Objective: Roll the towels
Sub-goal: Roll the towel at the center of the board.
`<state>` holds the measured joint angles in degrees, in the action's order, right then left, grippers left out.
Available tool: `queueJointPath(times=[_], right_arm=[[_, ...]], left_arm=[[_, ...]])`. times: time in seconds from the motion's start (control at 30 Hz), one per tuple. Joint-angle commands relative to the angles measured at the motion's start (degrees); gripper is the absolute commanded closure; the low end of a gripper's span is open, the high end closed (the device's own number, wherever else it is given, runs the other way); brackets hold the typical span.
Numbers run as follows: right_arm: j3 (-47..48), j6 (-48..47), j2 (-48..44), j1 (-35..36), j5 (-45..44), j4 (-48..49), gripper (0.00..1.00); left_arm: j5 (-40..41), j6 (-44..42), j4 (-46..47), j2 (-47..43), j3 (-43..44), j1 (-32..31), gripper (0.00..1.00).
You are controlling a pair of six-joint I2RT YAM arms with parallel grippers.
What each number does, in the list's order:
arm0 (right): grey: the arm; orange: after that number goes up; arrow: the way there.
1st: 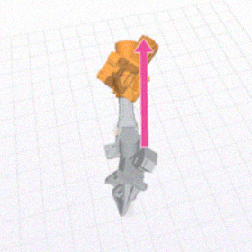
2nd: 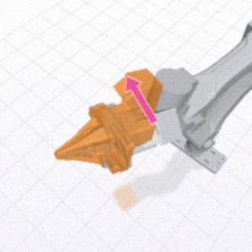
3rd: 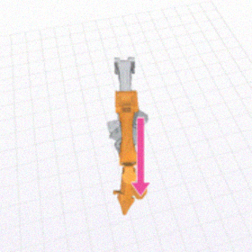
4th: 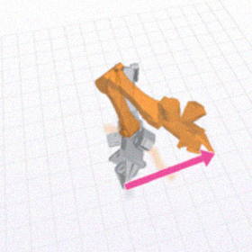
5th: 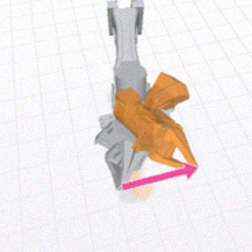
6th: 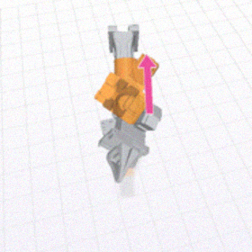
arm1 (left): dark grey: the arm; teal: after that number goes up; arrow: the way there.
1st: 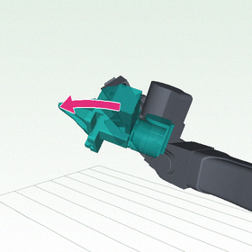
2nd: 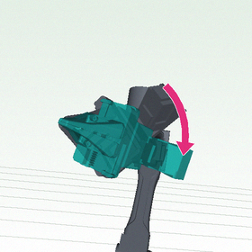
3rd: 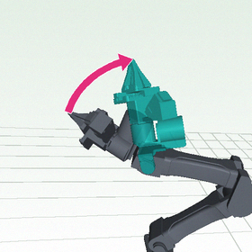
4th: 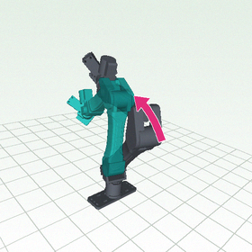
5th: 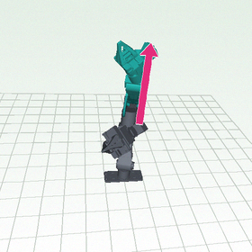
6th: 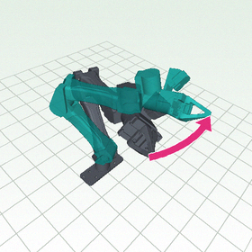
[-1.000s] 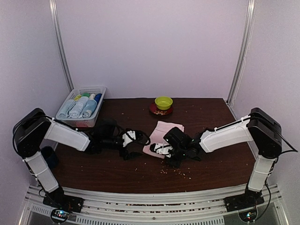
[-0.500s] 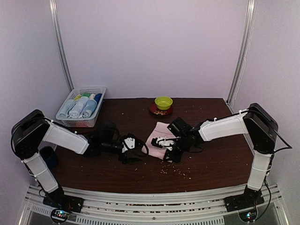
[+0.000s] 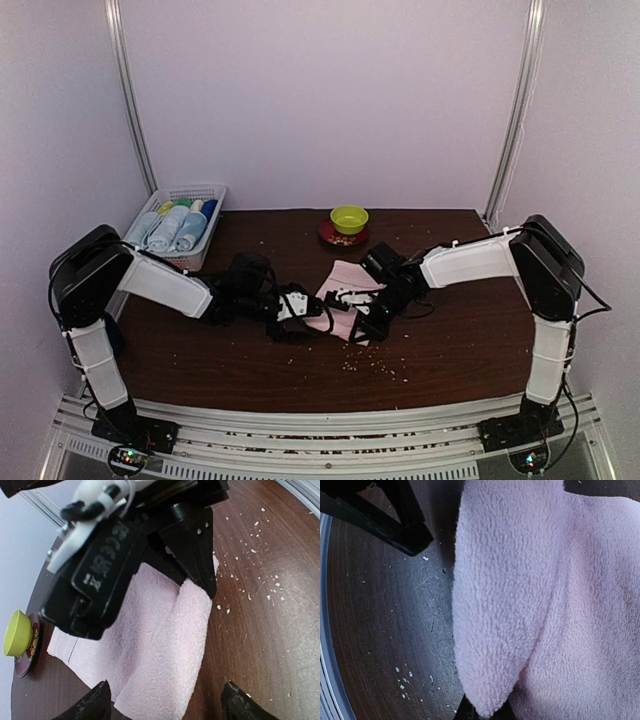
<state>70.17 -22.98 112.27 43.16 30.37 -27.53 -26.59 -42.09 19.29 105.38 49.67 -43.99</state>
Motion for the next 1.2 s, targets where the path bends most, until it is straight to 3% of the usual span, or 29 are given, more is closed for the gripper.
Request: queueJointPath(times=[0.0,0.33,0.53,0.67,0.8,1.0,1.17], right_arm=[[-3.1,-1.5,5.2,-0.5,-0.7,-12.4,1.00],[-2.1,-3.1,5.5,-3.0,1.4,-14.7,1.00],[-1.9,-3.1,6.2,-3.6,1.4,-15.4,1.00],[-1.8,-3.0,6.5,-3.8,1.2,-15.6,1.00],[-1.7,-3.0,6.8,-3.9,1.1,-15.7,1.00],[-1.6,-2.5,7.4,-3.9,0.6,-15.5,1.00],[-1.7,-2.3,7.7,-3.9,0.5,-15.4,1.00]], left_arm=[[0.9,-3.6,-3.2,3.3,3.7,-0.3,0.26],[2.6,-6.3,-8.5,6.2,7.9,-0.3,0.32],[0.8,-7.5,-11.5,6.7,9.5,-0.3,0.43],[2.4,-6.8,-8.1,4.8,6.9,-1.3,0.40],[4.6,-6.2,1.1,1.3,1.8,-1.6,0.29],[7.5,-6.8,10.9,-1.9,-4.3,-2.1,0.28],[7.8,-7.6,9.8,-0.6,-3.1,-2.8,0.29]])
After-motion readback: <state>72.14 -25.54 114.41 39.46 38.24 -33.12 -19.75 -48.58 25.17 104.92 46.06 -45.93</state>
